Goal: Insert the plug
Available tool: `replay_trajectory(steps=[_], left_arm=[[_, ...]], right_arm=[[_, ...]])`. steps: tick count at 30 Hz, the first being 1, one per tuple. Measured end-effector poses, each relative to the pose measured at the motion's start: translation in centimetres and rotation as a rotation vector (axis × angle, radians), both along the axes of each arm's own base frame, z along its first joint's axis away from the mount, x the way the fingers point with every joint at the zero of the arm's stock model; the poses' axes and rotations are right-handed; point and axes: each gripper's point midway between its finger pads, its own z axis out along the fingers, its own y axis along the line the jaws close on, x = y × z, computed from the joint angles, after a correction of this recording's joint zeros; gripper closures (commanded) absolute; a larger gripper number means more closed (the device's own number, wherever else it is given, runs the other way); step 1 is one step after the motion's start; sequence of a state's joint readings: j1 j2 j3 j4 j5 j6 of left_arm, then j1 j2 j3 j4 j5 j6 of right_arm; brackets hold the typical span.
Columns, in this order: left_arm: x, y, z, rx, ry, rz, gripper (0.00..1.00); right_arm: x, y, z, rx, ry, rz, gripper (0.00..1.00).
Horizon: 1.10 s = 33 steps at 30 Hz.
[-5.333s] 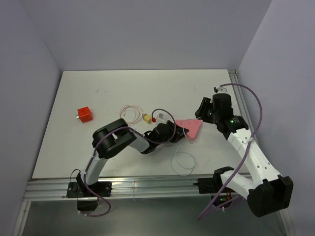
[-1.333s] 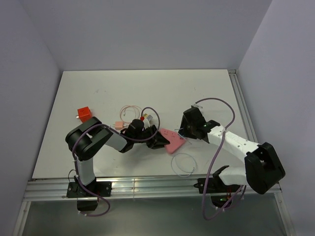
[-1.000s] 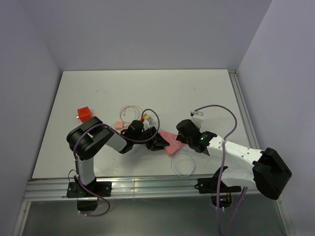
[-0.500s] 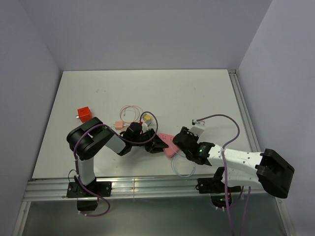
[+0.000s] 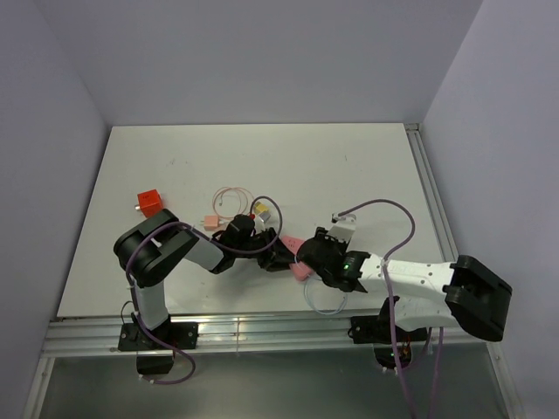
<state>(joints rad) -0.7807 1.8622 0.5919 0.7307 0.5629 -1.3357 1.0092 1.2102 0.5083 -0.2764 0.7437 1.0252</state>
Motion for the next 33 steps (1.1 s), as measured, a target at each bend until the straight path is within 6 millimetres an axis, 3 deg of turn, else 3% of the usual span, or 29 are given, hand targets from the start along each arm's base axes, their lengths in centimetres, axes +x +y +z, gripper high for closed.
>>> replay_trajectory(steps=[4,14,15,16,17,18,19,21,28,32,33], left_arm=[[0.0,0.0,0.0,0.003,0.004,0.000,0.99],[0.0,0.2,-0.1,0.000,0.010,0.010,1.00],[0.0,0.2,-0.1,0.000,0.009,0.009,1.00],[-0.1,0.2,0.0,0.000,0.007,0.008,1.00],[-0.2,0.2,-0.1,0.003,0.005,0.004,1.00],[-0.2,0.2,0.0,0.004,-0.002,0.000,1.00],[-0.2,0.1,0.0,0.004,-0.016,-0.006,1.00],[-0.2,0.0,0.0,0.006,-0.029,-0.011,1.00],[0.5,-0.7,0.3,0.018,-0.099,-0.023,1.00],[0.9,-1.0,0.4,0.027,-0.123,-0.026,0.82],[1.0,-1.0,0.4,0.028,-0.125,-0.027,0.70]], right_arm=[[-0.7,0.2,-1.0,-0.081,-0.060,-0.004,1.00],[-0.2,0.4,-1.0,-0.134,-0.222,-0.052,1.00],[-0.3,0.4,-0.9,-0.131,-0.215,-0.052,0.92],[-0.4,0.4,-0.9,-0.128,-0.208,-0.051,0.76],[-0.6,0.4,-0.7,-0.117,-0.196,-0.046,0.35],[-0.9,0.6,-0.6,-0.096,-0.178,-0.038,0.16],[-1.4,1.0,-0.6,-0.065,-0.142,-0.015,0.04],[-2.6,2.2,-0.3,0.018,-0.064,0.034,0.01],[-4.3,2.6,3.2,0.114,0.082,0.164,0.00],[-2.5,0.7,5.4,0.110,0.095,0.136,0.00],[-2.0,-0.3,5.5,0.084,0.106,0.107,0.00]])
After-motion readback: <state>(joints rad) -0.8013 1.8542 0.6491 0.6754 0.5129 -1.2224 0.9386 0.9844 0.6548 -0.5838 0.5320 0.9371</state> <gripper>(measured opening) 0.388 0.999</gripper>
